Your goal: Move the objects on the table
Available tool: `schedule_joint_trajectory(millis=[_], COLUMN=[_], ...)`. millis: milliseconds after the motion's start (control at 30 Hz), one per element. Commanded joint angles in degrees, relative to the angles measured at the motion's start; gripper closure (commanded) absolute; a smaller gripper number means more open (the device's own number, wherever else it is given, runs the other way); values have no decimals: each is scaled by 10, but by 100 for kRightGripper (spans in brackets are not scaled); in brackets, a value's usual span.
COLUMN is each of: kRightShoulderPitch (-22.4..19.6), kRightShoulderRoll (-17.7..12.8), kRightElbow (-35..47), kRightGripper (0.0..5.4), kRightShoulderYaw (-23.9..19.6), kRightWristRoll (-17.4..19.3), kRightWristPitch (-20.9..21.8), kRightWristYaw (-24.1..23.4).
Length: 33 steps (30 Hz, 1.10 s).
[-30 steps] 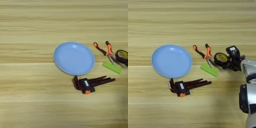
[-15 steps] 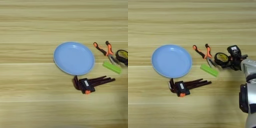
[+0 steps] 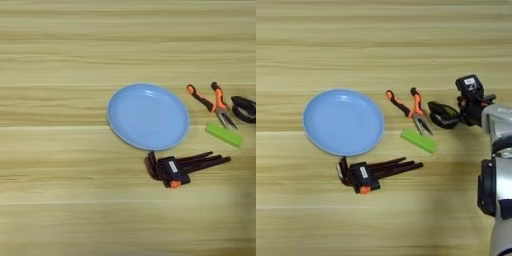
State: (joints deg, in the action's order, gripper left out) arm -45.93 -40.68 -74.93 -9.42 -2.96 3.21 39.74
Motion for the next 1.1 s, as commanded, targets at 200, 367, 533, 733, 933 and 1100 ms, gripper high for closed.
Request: schedule_joint_trajectory(millis=[200,367,533,733,933,1100], kRightShoulderPitch=[-54,-43,-25,0,17,35], kRightShoulderRoll=[-12,0,8,21,41,57], kRightElbow=[94,147,202,278,326,363], kRightGripper=[3,3,3,3,3,3], kRightShoulderYaw=[0,4,7,11,20,28], kRightWristRoll=[19,28,37,47,55,59], kRightWristPitch=[30,26,13,-11,-35,-51], kRightWristYaw=[40,60,71,80,88,95])
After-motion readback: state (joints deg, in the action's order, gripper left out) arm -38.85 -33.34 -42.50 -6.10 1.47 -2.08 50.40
